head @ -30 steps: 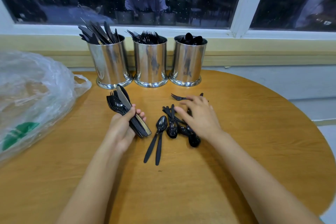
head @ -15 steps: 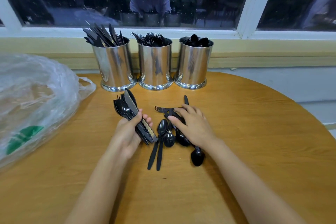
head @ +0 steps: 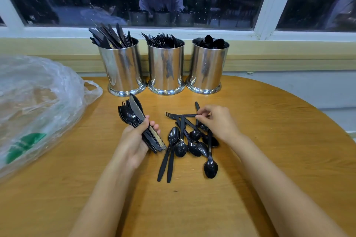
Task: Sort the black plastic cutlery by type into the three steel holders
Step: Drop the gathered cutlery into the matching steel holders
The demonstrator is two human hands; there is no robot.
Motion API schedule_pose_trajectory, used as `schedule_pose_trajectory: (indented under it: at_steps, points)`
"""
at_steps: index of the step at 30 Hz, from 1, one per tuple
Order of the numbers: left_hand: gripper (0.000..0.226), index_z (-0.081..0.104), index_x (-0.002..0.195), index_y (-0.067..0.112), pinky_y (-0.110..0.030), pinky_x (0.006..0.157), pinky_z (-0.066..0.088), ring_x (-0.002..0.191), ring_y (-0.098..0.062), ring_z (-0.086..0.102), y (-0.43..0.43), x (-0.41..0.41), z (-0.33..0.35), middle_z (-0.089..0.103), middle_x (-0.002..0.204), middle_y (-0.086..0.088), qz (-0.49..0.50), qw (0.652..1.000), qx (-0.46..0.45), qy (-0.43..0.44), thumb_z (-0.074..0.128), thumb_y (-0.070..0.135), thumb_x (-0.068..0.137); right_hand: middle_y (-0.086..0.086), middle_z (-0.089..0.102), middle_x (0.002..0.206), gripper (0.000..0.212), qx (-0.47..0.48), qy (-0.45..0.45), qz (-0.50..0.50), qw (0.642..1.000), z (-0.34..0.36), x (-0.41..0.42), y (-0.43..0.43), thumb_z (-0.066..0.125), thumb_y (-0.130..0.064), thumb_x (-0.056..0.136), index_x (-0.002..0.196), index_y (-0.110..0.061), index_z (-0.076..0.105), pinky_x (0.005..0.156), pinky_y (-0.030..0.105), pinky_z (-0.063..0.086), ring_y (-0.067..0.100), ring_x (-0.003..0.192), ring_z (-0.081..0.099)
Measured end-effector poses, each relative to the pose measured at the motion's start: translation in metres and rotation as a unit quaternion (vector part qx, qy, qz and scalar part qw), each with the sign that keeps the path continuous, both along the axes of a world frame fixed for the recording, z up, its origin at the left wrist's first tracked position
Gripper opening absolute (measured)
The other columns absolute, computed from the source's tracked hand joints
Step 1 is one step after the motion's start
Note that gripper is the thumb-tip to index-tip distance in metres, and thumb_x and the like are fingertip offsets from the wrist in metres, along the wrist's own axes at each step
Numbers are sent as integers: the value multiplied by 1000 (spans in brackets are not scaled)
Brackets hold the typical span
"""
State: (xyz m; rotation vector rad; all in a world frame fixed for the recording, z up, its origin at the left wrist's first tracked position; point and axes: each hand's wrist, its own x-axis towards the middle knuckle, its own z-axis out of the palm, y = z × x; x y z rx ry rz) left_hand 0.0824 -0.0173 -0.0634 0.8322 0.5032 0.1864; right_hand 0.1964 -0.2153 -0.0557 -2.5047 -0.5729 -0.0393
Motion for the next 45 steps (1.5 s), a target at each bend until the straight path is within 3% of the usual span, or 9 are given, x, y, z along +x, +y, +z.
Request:
schedule_pose_trajectory:
  at_steps: [6, 9, 20, 26, 31, 33, 36, 39, 45]
  points:
    - [14, 60, 109, 8, -35, 81, 53, 77, -16, 64, -2, -1, 1, 63, 79, -4, 0, 1000, 2, 2, 49, 6, 100, -11, 67, 89, 27, -47, 27, 12, 998, -3, -2, 21, 72, -29, 86, 112, -26, 64, 67, 25, 47, 7, 85, 61]
    - [14, 60, 108, 8, -35, 80, 53, 77, -16, 64, -2, -2, 2, 63, 79, -4, -2, 1000, 1, 3, 49, 6, 100, -10, 69, 87, 28, -44, 53, 6, 998, 0, 4, 27, 71, -21, 87, 113, -24, 61, 75, 31, 51, 8, 88, 63]
    - [14, 60, 110, 8, -34, 76, 54, 74, -16, 65, -3, -1, 2, 64, 77, -4, -3, 1000, -1, 7, 51, 6, 100, -12, 67, 90, 28, -55, 112, 50, 991, 5, 6, 34, 70, -35, 87, 111, -25, 59, 74, 28, 47, 9, 91, 61]
    - [14, 60, 110, 7, -35, 77, 53, 76, -17, 65, -4, 0, 1, 64, 78, -5, -4, 1000, -3, 6, 50, 6, 100, -6, 67, 83, 34, -59, 148, 62, 985, 4, 10, 36, 73, -12, 84, 114, -20, 61, 88, 34, 51, 13, 88, 65]
    - [14, 60, 110, 7, -35, 78, 53, 76, -18, 64, -3, 0, 1, 64, 78, -5, -2, 1000, -9, 6, 50, 6, 100, -9, 53, 81, 36, 53, 68, 54, 995, 20, 16, 38, 63, -8, 90, 122, -23, 57, 65, 23, 44, 5, 67, 51]
    - [14, 60, 109, 7, -35, 77, 53, 76, -18, 64, -3, -1, 1, 64, 77, -5, -3, 1000, -11, 7, 50, 6, 100, -10, 51, 83, 38, 131, 26, 43, 990, 30, 19, 35, 61, -6, 91, 126, -21, 55, 68, 31, 51, 6, 65, 51]
    - [14, 61, 109, 7, -35, 77, 53, 75, -18, 64, -3, -2, 1, 64, 75, -5, -5, 1000, -19, 6, 51, 6, 99, -8, 58, 89, 18, 232, -9, 17, 972, 41, 19, 28, 59, -2, 92, 103, -17, 59, 69, 33, 57, 12, 65, 66]
    - [13, 61, 108, 6, -35, 77, 53, 76, -18, 64, -3, -2, 1, 64, 74, -5, -8, 1000, -25, 6, 52, 6, 99, 2, 64, 87, 15, 322, 15, -19, 946, 48, 15, 21, 59, 2, 91, 86, -12, 58, 67, 23, 58, 11, 70, 72]
    - [15, 60, 111, 4, -35, 77, 54, 74, -18, 65, -3, 1, -2, 66, 71, -4, -15, 999, -29, 5, 53, 7, 98, 14, 68, 101, 13, 431, 205, -50, 877, 30, -7, 14, 55, 2, 93, 102, -2, 64, 76, 20, 58, 15, 83, 73]
